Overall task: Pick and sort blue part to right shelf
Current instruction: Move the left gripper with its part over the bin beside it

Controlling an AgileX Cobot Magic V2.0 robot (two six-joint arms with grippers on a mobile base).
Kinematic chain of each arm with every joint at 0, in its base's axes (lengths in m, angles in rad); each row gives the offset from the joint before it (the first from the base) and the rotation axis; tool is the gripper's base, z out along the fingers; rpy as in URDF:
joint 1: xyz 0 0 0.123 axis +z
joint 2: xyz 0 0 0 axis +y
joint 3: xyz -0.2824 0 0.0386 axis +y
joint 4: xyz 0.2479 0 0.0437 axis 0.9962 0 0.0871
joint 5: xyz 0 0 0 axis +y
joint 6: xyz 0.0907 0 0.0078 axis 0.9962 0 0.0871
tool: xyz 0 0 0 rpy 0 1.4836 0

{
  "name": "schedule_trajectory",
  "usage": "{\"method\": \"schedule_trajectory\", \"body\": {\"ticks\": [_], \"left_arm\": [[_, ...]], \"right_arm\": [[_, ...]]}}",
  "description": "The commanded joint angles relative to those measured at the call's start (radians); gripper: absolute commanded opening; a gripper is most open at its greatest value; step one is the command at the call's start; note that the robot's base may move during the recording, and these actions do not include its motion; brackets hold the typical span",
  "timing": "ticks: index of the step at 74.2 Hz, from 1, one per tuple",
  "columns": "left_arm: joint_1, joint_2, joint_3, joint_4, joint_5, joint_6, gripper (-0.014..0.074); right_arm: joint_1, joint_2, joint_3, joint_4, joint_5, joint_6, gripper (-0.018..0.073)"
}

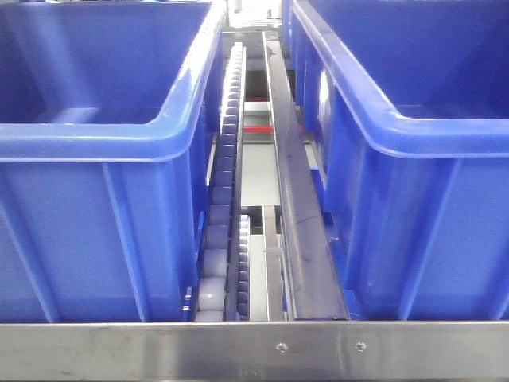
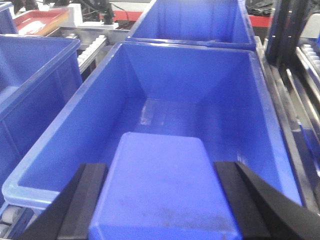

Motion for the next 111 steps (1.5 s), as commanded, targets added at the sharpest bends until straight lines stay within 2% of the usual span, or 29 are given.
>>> {"method": "schedule_trajectory", "body": {"ticks": [1,19,30,53,64,80,90,108,111], "left_arm": [[-0.007,-0.008,-0.025,0.000,-0.086,-0.002,0.0249],[-0.007,-0.008,-0.025,0.000,-0.086,-0.002,0.0249],[-0.007,-0.008,-0.025,0.000,-0.086,-0.002,0.0249],[-0.007,-0.008,-0.025,0.007,-0.096,-0.002,0.0249],[-0.007,0.043,-0.026,0.008,-0.151,-0.002,0.0249],[-0.007,0.359,-0.121,0.004,-0.212,-0.055,0.0249],[-0.007,0.620,-0.211,0.009,-0.240,-0.137,0.0249],[-0.005,1.042,-0.391,0.011,-0.299,-0.155,0.0249],[0.009,1.105,-0.412,0.011,-0.322,-0.189,0.0249]], "right_arm": [[-0.004,0.022,-0.024,-0.016,-0.089,-0.006,0.0120],[-0.004,0.022,-0.024,-0.018,-0.089,-0.006,0.0120],[-0.004,0.022,-0.024,-0.156,-0.098,-0.008,0.0120],[-0.004,0.022,-0.024,-0.160,-0.098,-0.008,0.0120],[-0.004,0.022,-0.024,-0.160,-0.098,-0.008,0.0120],[-0.004,0.022,-0.024,-0.159,-0.098,-0.008,0.0120],[-0.004,0.022,-0.024,-0.159,-0.098,-0.008,0.0120],[-0.004,0.022,-0.024,-0.156,-0.098,-0.007,0.0120],[-0.004,0.022,-0.024,-0.156,-0.098,-0.007,0.0120]]}}
